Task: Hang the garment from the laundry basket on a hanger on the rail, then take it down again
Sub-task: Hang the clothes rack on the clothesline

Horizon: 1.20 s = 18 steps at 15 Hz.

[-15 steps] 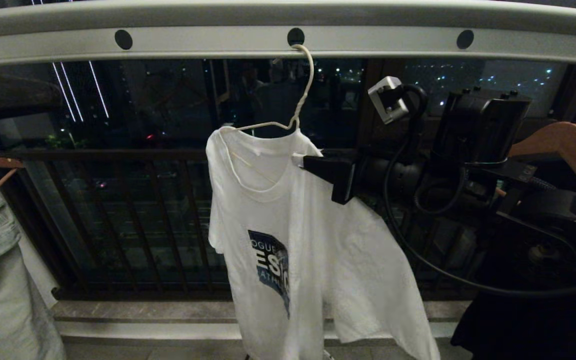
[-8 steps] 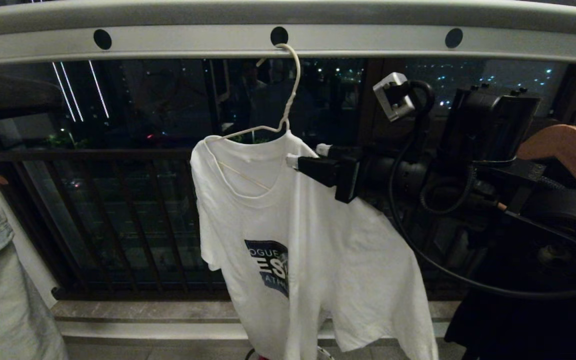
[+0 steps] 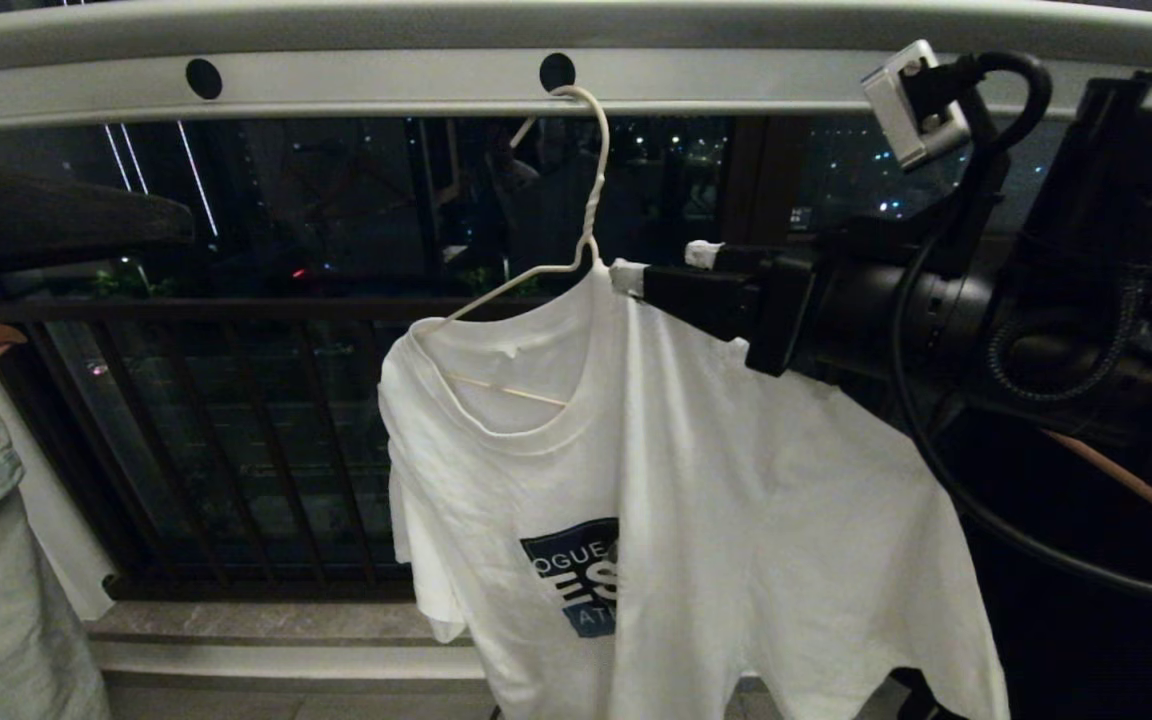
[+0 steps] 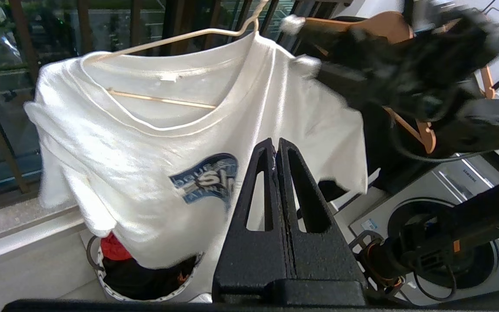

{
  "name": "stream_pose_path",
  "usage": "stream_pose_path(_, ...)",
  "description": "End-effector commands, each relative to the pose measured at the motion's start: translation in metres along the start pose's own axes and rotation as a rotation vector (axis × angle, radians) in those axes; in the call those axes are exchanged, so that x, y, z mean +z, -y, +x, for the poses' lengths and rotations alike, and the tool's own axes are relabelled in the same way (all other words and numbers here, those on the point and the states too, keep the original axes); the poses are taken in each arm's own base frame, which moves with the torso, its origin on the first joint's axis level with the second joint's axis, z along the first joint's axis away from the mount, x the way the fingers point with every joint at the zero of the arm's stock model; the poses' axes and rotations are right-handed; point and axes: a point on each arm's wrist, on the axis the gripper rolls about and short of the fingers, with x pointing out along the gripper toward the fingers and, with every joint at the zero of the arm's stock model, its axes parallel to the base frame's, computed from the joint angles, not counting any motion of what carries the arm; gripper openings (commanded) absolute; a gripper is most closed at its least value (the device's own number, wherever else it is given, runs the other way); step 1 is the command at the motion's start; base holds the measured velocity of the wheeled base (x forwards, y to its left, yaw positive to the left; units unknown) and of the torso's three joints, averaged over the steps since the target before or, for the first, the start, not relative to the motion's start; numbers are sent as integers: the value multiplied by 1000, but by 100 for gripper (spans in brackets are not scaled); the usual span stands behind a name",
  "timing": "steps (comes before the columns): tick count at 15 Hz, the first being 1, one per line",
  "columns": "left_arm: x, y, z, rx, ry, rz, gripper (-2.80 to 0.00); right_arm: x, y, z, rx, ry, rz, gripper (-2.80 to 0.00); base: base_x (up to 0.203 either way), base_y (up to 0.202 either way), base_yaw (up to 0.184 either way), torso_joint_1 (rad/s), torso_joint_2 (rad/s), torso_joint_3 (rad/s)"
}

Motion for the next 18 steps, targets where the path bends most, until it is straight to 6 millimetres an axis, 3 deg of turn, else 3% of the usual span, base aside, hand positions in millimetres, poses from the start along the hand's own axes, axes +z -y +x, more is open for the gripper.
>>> stream_pose_path(1,0,0,2,2,-7,-3,-280,21,-8,-21,-4,47,-15,0,0,0,0,0,0,0)
stream_pose_path(3,0,0,1,1,-5,-3,-280,32,-13,-36,-16,71,-43,0,0,0,0,0,0,0)
stream_pose_path(4,0,0,1,1,-4,-3,-280,36,-16,-45,-25,61,-52,-103,0,0,0,0,0,0)
stream_pose_path(5,1,0,2,2,-3,-3,-280,39,-18,-53,-32,42,-53,-280,0,0,0,0,0,0)
stream_pose_path(11,8,3,-3,-12,18,-10,-280,44,-26,-85,-62,-113,-13,-280,0,0,0,0,0,0)
stream_pose_path(15,14,6,-5,-1,-21,-62,-280,45,-27,-93,-136,-227,86,-280,0,0,0,0,0,0)
stream_pose_path(18,15,6,-2,21,-71,-104,-280,43,-32,-111,-163,-292,127,-280,0,0,0,0,0,0)
